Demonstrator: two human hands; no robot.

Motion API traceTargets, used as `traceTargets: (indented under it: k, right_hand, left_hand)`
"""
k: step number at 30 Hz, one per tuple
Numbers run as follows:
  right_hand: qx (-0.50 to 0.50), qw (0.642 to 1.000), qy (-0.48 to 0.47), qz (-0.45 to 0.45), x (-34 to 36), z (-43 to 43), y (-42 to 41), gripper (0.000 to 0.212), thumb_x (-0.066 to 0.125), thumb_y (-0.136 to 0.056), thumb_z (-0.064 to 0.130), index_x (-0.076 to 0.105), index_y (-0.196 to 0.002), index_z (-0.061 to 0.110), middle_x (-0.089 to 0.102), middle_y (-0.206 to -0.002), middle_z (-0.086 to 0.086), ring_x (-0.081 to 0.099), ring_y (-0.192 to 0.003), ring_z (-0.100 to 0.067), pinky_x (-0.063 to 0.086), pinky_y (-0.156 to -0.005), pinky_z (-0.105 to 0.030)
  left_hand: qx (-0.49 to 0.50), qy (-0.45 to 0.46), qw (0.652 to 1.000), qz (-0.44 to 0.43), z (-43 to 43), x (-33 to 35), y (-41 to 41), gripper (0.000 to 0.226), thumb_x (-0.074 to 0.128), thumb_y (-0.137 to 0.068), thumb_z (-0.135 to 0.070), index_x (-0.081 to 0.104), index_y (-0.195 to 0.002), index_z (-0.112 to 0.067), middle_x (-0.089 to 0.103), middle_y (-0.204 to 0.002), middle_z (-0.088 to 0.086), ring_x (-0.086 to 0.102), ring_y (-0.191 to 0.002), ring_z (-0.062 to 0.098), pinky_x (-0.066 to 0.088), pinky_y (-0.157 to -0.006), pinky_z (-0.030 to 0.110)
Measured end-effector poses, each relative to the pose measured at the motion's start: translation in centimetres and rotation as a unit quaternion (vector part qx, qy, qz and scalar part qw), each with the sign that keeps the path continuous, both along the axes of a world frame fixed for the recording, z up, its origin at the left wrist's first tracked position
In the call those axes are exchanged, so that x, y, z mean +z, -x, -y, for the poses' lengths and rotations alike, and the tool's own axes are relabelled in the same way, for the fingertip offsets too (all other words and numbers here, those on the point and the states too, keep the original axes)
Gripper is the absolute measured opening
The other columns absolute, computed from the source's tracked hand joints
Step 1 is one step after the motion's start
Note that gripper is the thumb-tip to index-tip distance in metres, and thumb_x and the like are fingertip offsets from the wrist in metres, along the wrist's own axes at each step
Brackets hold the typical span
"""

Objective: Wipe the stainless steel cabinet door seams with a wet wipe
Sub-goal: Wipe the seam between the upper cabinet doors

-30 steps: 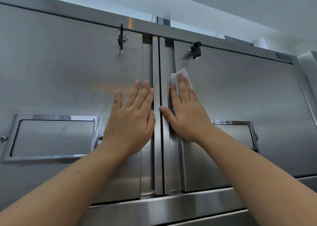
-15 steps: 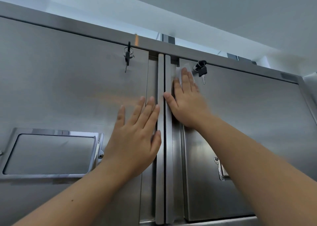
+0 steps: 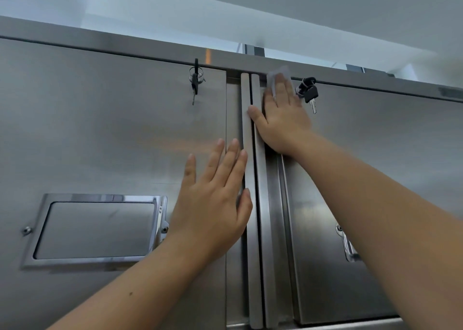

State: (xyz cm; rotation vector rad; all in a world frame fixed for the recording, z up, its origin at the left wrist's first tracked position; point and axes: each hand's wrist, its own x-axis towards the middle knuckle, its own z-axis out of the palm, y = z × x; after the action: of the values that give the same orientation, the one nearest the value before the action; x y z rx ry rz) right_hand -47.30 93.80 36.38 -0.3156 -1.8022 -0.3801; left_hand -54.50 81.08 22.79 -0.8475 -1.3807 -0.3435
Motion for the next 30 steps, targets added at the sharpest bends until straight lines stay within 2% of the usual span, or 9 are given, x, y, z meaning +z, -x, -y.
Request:
traceTargets:
  k: [4, 9, 19, 26, 30]
  right_hand:
    - [-0.005, 1.000, -0.024, 0.005, -1.6, -0.5, -0.3, 0.068, 0.017, -0.099, 0.047, 0.000, -0.149, 0.005, -0.015, -0.155, -0.014, -0.014, -0.143, -0.024, -0.008, -0.114, -0.035]
    - [0.006, 0.999, -0.046, 0.013, -3.0, -0.9, -0.7, 0.068, 0.021, -0.099, 0.045, 0.000, -0.148, 0.004, -0.016, -0.155, -0.013, -0.015, -0.143, -0.022, -0.008, -0.114, -0.033]
    - [0.077, 0.996, -0.032, 0.008, -3.8, -0.7, -0.8, 0.071, 0.023, -0.098, 0.044, -0.010, -0.146, 0.003, -0.027, -0.152, -0.011, -0.022, -0.141, -0.019, -0.009, -0.116, -0.034]
    - [0.112, 0.991, -0.068, 0.010, -3.7, -0.5, -1.4, 0.064, 0.029, -0.100, 0.034, -0.002, -0.148, 0.004, -0.023, -0.154, -0.007, -0.013, -0.143, -0.014, 0.000, -0.116, -0.036]
    - [0.097, 0.982, -0.151, 0.064, -3.4, -0.6, -2.0, 0.059, 0.033, -0.099, 0.031, 0.007, -0.149, 0.013, -0.013, -0.156, 0.002, -0.001, -0.144, -0.010, 0.008, -0.115, -0.035]
  left_hand:
    - [0.000, -0.001, 1.000, 0.001, 0.0, 0.1, 0.0, 0.059, 0.024, -0.089, -0.035, 0.034, -0.142, -0.010, 0.028, -0.149, 0.007, 0.022, -0.138, 0.027, 0.015, -0.106, 0.054]
    - [0.004, -0.005, 1.000, -0.012, -0.1, 0.1, -0.1, 0.058, 0.028, -0.087, -0.034, 0.041, -0.138, -0.008, 0.034, -0.146, 0.010, 0.029, -0.135, 0.029, 0.020, -0.102, 0.058]
    - [0.003, -0.007, 1.000, -0.010, -0.2, 0.1, -0.1, 0.059, 0.030, -0.086, -0.034, 0.042, -0.137, -0.007, 0.035, -0.146, 0.010, 0.029, -0.134, 0.030, 0.024, -0.101, 0.059]
    - [0.006, -0.006, 1.000, -0.011, -0.1, 0.1, -0.3, 0.059, 0.030, -0.086, -0.034, 0.044, -0.136, -0.006, 0.036, -0.145, 0.010, 0.031, -0.134, 0.031, 0.026, -0.100, 0.060]
    - [0.007, -0.007, 1.000, -0.014, -0.1, 0.1, -0.3, 0.059, 0.030, -0.086, -0.034, 0.045, -0.135, -0.006, 0.039, -0.143, 0.011, 0.033, -0.133, 0.031, 0.027, -0.099, 0.061]
